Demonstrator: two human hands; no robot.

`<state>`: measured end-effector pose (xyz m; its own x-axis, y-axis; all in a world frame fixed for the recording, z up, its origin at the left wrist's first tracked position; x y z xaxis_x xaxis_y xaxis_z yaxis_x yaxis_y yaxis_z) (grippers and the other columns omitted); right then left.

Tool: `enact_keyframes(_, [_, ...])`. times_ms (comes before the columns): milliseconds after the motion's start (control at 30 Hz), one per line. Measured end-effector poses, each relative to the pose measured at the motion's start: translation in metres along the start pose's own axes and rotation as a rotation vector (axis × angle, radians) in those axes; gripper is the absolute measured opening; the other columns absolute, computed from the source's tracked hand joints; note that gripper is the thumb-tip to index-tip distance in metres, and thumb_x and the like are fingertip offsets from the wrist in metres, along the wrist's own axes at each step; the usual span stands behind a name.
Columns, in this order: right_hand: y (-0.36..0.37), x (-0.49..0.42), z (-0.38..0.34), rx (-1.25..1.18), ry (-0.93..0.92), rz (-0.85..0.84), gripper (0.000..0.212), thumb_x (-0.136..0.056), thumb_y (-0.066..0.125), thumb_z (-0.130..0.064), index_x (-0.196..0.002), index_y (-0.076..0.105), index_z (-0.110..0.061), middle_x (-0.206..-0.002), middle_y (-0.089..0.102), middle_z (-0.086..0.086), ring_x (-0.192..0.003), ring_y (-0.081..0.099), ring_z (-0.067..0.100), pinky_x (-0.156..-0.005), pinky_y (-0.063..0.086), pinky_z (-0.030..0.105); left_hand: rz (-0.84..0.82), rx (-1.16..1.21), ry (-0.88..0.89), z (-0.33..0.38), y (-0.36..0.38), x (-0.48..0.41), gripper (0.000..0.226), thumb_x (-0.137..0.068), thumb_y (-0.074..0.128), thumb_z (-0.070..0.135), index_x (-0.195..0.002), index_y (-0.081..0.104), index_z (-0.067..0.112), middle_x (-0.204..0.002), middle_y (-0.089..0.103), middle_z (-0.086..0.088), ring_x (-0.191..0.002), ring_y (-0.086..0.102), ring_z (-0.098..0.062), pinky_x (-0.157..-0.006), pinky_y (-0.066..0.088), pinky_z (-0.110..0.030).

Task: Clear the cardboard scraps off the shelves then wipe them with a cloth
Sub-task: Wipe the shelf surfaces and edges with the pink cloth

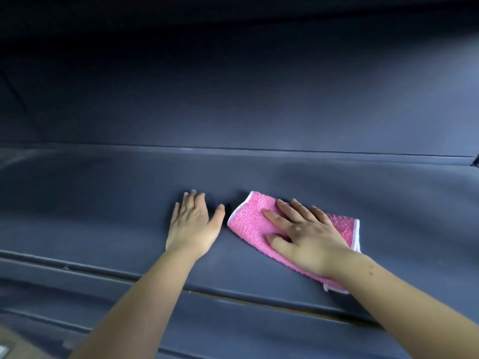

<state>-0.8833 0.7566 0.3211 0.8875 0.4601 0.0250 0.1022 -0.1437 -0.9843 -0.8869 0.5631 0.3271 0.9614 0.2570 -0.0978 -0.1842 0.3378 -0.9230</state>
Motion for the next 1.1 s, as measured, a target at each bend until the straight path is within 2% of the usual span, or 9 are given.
enact_keyframes(233, [-0.003, -0.007, -0.002, -0.019, -0.05, -0.042, 0.059, -0.091, 0.015, -0.06, -0.145, 0.0, -0.044, -0.157, -0.01, -0.01, -0.144, -0.013, 0.012, -0.115, -0.012, 0.035, -0.031, -0.057, -0.022, 0.001, 0.0, 0.002, 0.062, -0.098, 0.027, 0.043, -0.149, 0.014, 0.011, -0.16, 0.006, -0.004, -0.148, -0.001, -0.013, -0.119, -0.003, -0.031])
enact_keyframes(500, [-0.005, -0.008, -0.005, -0.04, -0.042, 0.028, 0.061, -0.091, 0.021, -0.057, -0.147, 0.004, -0.038, -0.158, -0.007, -0.008, -0.145, -0.013, 0.016, -0.115, -0.013, 0.036, -0.088, -0.167, -0.027, 0.005, 0.001, 0.001, 0.057, -0.098, 0.023, 0.04, -0.149, 0.012, 0.016, -0.161, 0.002, -0.003, -0.148, -0.002, -0.015, -0.12, -0.001, -0.033])
enact_keyframes(600, [-0.014, -0.003, 0.0, -0.104, -0.024, 0.208, 0.062, -0.085, 0.037, -0.06, -0.14, 0.026, -0.034, -0.151, 0.018, -0.007, -0.139, 0.013, 0.018, -0.112, 0.004, 0.031, -0.109, -0.23, -0.023, 0.007, 0.003, 0.0, 0.056, -0.098, 0.023, 0.04, -0.148, 0.015, 0.016, -0.16, 0.005, -0.004, -0.148, 0.002, -0.016, -0.12, 0.003, -0.034])
enact_keyframes(667, [-0.02, -0.001, 0.008, -0.129, -0.014, 0.29, 0.055, -0.08, 0.047, -0.061, -0.129, 0.042, -0.037, -0.132, 0.037, -0.009, -0.12, 0.031, 0.016, -0.091, 0.017, 0.026, -0.107, -0.265, 0.008, 0.004, 0.001, -0.007, 0.05, -0.096, 0.025, 0.044, -0.138, 0.03, 0.017, -0.153, 0.023, -0.007, -0.142, 0.018, -0.02, -0.114, 0.016, -0.034])
enact_keyframes(733, [-0.025, -0.009, 0.03, -0.114, 0.081, 0.307, 0.046, -0.081, 0.048, -0.061, -0.123, 0.049, -0.042, -0.124, 0.046, -0.011, -0.112, 0.038, 0.016, -0.081, 0.019, 0.026, -0.077, -0.245, 0.069, 0.002, -0.007, -0.019, 0.043, -0.095, 0.027, 0.048, -0.126, 0.04, 0.02, -0.138, 0.038, -0.002, -0.13, 0.032, -0.019, -0.105, 0.027, -0.031])
enact_keyframes(833, [-0.037, -0.037, 0.079, -0.028, 0.372, 0.281, 0.042, -0.088, 0.038, -0.057, -0.128, 0.045, -0.045, -0.138, 0.043, -0.01, -0.124, 0.038, 0.02, -0.094, 0.028, 0.032, -0.086, -0.139, 0.098, -0.014, -0.013, -0.034, 0.049, -0.097, 0.029, 0.043, -0.141, 0.031, 0.02, -0.151, 0.027, -0.001, -0.139, 0.024, -0.019, -0.112, 0.023, -0.032])
enact_keyframes(933, [-0.035, -0.075, 0.09, -0.019, 0.533, 0.175, 0.045, -0.091, 0.028, -0.053, -0.134, 0.037, -0.042, -0.151, 0.027, -0.01, -0.138, 0.022, 0.021, -0.11, 0.018, 0.042, -0.021, -0.034, 0.128, -0.022, -0.016, -0.036, 0.059, -0.099, 0.029, 0.04, -0.149, 0.012, 0.015, -0.16, 0.008, -0.002, -0.147, 0.007, -0.016, -0.119, 0.007, -0.028])
enact_keyframes(1000, [-0.03, -0.109, 0.056, -0.05, 0.492, 0.17, 0.048, -0.09, 0.027, -0.052, -0.136, 0.034, -0.04, -0.154, 0.02, -0.009, -0.142, 0.014, 0.022, -0.114, 0.01, 0.046, 0.05, 0.122, 0.111, -0.028, -0.022, -0.038, 0.061, -0.098, 0.032, 0.038, -0.15, 0.009, 0.013, -0.16, 0.002, -0.003, -0.148, 0.001, -0.014, -0.119, 0.001, -0.027])
enact_keyframes(1100, [-0.01, -0.152, -0.045, -0.049, 0.165, 0.123, 0.054, -0.09, 0.027, -0.057, -0.141, 0.027, -0.04, -0.157, 0.014, -0.009, -0.144, 0.008, 0.021, -0.114, 0.004, 0.043, 0.079, 0.232, 0.108, -0.034, -0.026, -0.039, 0.062, -0.098, 0.033, 0.036, -0.15, 0.007, 0.014, -0.16, -0.005, -0.002, -0.148, -0.005, -0.013, -0.118, -0.004, -0.026])
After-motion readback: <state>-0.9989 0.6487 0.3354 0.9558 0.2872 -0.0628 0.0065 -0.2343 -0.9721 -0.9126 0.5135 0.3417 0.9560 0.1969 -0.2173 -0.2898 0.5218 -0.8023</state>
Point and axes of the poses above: each hand's wrist, its own x-axis away from the middle knuckle, its own y-axis out of the palm, z = x × y, the point moved 6 cm from there along -x, towards the middle knuckle
